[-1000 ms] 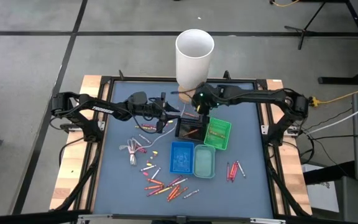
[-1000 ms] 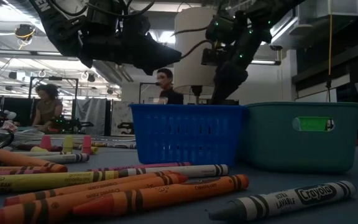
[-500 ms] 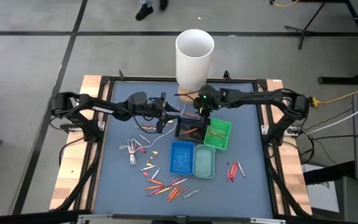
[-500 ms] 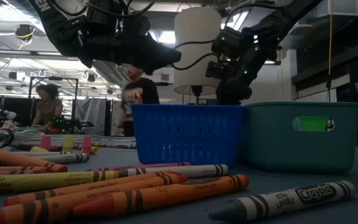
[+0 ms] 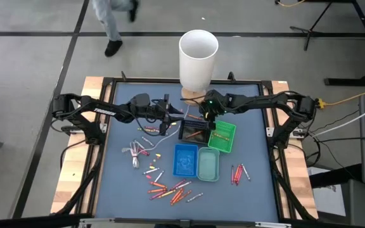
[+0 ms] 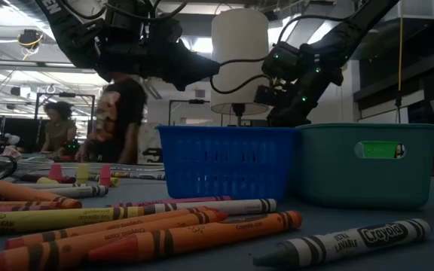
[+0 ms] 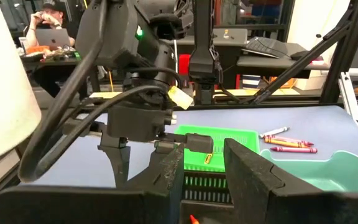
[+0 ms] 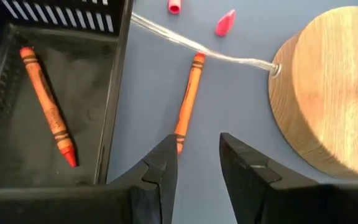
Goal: Sort crayons
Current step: Put the orange crayon into the black bin
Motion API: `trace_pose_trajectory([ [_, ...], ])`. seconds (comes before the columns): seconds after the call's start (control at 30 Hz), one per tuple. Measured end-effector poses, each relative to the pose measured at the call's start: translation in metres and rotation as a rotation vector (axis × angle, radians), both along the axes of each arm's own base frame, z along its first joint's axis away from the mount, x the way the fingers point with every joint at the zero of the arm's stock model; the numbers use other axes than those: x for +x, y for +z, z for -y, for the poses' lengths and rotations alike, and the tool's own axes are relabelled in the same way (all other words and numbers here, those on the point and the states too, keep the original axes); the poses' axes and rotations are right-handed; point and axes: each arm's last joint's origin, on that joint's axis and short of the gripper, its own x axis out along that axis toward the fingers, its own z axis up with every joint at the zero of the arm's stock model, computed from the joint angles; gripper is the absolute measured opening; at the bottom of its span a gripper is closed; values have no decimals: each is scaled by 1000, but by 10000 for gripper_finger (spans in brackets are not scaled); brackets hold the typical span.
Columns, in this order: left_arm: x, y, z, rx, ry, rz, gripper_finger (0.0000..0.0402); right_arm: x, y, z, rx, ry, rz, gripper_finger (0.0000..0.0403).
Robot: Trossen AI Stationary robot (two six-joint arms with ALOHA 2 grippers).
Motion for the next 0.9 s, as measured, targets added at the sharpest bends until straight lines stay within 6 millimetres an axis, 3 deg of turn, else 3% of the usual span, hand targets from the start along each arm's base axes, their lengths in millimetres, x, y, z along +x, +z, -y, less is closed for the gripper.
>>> trace_pose_trajectory([
  [0.9,0,0,0,0,2,0,99,2,2,7,0,-46,67,119],
])
